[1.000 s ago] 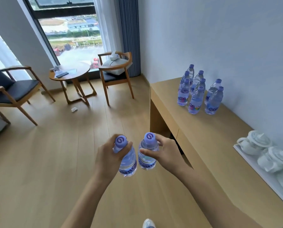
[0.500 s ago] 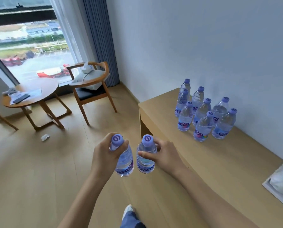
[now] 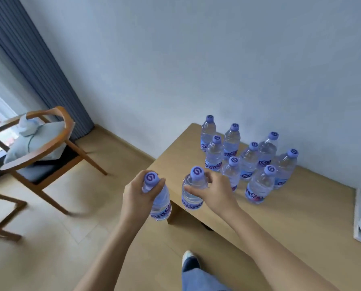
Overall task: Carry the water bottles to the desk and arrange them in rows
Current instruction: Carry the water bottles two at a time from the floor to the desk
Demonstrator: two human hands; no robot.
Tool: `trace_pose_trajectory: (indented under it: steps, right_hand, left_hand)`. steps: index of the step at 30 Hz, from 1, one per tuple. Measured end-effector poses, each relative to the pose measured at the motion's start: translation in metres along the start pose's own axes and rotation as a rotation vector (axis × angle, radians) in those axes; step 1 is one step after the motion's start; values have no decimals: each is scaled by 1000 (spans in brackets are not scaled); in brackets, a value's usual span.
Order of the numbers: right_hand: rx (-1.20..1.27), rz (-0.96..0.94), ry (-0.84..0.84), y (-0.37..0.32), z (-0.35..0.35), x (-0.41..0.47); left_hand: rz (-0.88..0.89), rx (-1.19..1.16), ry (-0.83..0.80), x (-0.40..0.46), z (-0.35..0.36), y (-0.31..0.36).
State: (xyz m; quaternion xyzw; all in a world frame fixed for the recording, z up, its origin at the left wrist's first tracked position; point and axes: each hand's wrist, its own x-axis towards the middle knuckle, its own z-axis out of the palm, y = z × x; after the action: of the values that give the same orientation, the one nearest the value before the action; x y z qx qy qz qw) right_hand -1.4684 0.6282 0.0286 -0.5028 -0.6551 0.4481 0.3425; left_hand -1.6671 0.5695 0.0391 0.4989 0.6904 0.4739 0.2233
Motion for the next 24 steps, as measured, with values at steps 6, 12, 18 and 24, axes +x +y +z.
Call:
trace_pose_trajectory:
  steps: [6, 12, 18, 24]
  right_hand:
    - [-35, 109, 116, 21, 19, 95]
    - [-83, 259, 209, 43, 43, 155]
    - [-60, 361, 336, 54, 64, 179]
    - [-34, 405, 462, 46, 81, 187]
  left_hand:
    - [-52, -78, -90, 99, 43, -28]
    - [-55, -62, -219, 175, 70, -53]
    - [-57, -52, -350, 224, 88, -79]
    - [-39, -56, -499, 248, 93, -95]
